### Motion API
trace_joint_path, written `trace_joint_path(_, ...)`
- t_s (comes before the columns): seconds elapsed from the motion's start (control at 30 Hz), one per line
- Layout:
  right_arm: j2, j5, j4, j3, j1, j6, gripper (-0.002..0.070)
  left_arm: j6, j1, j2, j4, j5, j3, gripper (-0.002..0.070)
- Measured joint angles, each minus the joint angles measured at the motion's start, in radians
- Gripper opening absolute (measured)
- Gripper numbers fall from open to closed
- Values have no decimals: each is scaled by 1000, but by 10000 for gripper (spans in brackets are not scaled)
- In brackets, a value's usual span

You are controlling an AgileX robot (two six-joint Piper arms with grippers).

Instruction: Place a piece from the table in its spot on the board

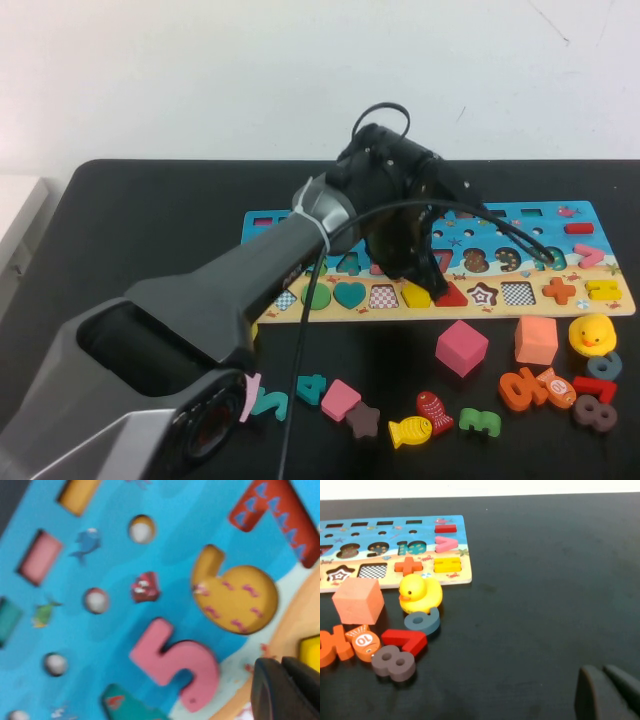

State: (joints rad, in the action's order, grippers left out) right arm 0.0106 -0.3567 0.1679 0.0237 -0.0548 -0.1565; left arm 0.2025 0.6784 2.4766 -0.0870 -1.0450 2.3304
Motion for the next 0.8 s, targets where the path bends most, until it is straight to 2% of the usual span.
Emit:
trace_joint_path(0.3,0,0,0,0,0,0,19,-15,0,-163,-37,18,-2,-1)
trace_joint_path(0.43,0,0,0,0,0,0,19,55,0,-264,23,14,-82,-1)
trace_joint_path(0.57,0,0,0,0,0,0,19,115,0,-432,128,84,-301,-1)
trace_joint_path(0.8,0,0,0,0,0,0,19,113,0,-819,184,402,-822,-1)
